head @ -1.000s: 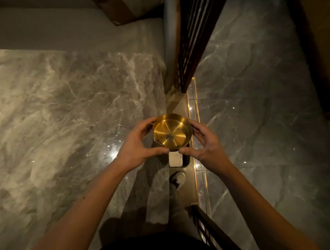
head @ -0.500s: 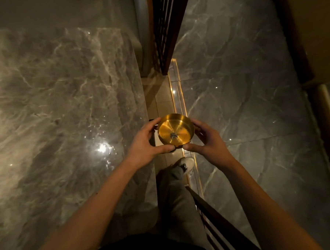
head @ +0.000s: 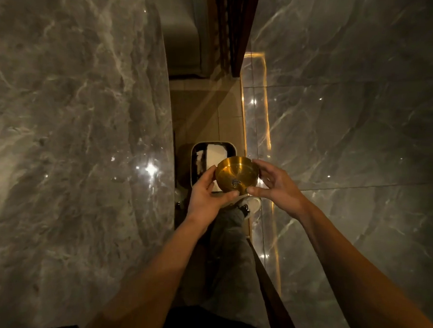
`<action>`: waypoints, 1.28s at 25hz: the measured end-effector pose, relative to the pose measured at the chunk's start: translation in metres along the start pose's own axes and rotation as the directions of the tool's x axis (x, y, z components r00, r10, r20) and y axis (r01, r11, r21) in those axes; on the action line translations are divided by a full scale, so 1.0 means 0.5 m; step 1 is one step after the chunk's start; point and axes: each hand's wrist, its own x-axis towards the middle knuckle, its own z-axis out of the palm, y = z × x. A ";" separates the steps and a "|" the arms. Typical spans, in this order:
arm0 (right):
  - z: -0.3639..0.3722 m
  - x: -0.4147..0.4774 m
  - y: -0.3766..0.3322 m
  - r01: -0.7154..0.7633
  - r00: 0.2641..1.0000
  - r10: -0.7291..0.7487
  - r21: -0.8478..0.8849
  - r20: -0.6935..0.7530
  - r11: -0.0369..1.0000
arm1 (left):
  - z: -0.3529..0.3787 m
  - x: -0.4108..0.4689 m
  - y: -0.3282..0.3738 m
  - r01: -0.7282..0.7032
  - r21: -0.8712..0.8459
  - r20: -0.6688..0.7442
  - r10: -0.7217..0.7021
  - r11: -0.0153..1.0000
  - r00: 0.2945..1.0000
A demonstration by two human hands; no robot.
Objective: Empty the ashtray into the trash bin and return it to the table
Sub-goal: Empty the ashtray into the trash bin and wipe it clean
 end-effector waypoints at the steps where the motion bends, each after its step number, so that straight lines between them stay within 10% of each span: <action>1: -0.006 0.020 0.017 -0.018 1.000 0.018 -0.004 0.022 1.000 | 0.010 0.017 -0.016 0.014 -0.015 -0.023 -0.015 1.000 1.000; 32: 0.076 0.505 0.483 -0.293 0.955 0.279 0.180 0.100 0.939 | 0.000 0.518 -0.435 0.379 -0.085 -0.250 -0.388 0.921 0.887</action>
